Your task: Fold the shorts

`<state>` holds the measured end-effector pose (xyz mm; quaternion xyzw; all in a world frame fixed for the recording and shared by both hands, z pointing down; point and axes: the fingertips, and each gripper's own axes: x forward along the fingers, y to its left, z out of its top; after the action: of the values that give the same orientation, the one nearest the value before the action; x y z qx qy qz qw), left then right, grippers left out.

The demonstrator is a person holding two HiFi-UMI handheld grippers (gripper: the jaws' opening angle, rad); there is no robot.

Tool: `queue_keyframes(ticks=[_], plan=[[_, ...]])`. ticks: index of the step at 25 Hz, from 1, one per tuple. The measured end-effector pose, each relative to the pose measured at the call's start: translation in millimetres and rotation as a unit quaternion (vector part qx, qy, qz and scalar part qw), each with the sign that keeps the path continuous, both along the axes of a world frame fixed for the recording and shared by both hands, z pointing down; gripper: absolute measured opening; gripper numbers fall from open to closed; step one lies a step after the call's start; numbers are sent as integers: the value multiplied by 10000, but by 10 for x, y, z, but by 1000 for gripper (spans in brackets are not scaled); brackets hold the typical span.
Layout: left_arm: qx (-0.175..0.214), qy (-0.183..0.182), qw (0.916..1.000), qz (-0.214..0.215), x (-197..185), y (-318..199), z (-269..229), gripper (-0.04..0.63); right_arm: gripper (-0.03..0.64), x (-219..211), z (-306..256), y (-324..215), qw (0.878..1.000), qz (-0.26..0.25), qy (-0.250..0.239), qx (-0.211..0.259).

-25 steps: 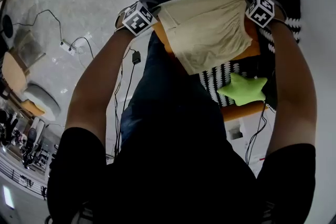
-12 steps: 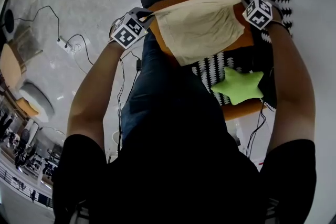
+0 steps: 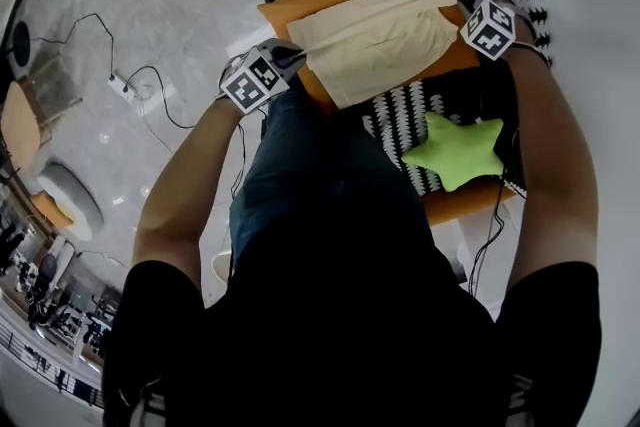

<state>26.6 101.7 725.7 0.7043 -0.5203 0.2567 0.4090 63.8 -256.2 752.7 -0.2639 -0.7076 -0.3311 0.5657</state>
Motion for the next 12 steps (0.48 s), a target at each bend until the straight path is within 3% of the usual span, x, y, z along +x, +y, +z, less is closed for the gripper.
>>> queue_keyframes(ticks=[12], plan=[[156,417,9981,421,744,42,127,28,38,505,219,-12,9992,227,57,316]])
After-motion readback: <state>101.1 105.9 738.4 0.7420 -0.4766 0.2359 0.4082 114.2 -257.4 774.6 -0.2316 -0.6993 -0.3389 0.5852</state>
